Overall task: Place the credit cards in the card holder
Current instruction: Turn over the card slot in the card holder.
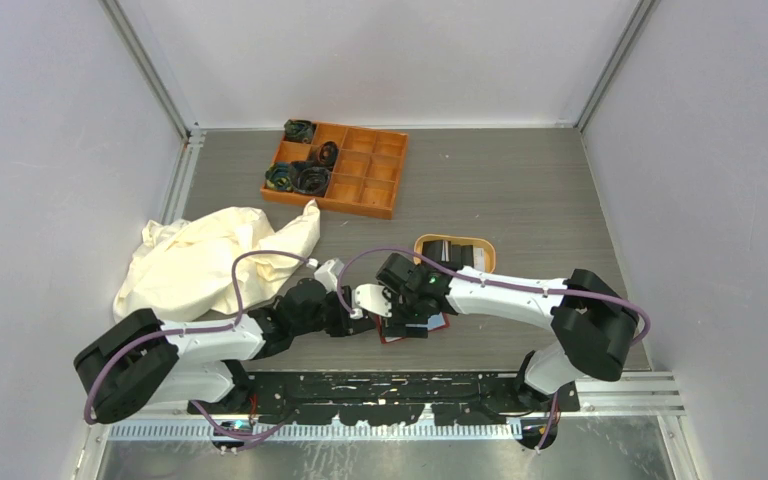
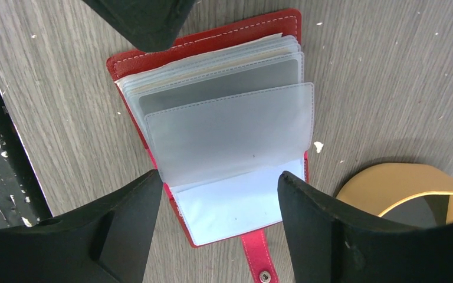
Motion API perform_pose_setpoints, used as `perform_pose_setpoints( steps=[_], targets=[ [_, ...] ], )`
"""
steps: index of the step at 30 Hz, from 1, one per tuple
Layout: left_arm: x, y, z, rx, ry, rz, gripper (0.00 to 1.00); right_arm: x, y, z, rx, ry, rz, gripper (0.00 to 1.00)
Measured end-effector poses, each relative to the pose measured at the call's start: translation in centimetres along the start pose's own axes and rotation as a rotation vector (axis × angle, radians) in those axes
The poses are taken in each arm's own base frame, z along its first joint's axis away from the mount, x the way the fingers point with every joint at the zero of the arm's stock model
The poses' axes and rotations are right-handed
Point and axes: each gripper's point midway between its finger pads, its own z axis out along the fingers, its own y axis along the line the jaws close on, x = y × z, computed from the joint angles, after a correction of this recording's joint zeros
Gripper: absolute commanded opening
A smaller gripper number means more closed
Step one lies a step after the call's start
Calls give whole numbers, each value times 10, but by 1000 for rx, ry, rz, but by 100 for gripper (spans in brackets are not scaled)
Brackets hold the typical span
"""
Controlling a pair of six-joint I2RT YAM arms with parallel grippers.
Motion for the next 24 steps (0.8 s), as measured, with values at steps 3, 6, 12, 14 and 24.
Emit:
perform_pose_setpoints(
  steps=[3, 6, 12, 14, 24],
  targets=[
    [0, -2, 1, 9, 1, 1, 23, 1, -2, -1, 5, -1, 14, 76],
    [1, -4, 2, 19, 8, 3, 19, 3, -5, -1, 9, 1, 26, 75],
    [-2, -12, 13, 29, 26, 4, 17, 7, -9, -2, 14, 8, 47, 75],
    [-5, -17, 18, 40, 26, 5, 17, 8, -10, -2, 15, 9, 52, 74],
    [-15, -27, 50, 54, 31, 6, 16, 18, -14, -9, 15, 22, 93, 75]
  ],
)
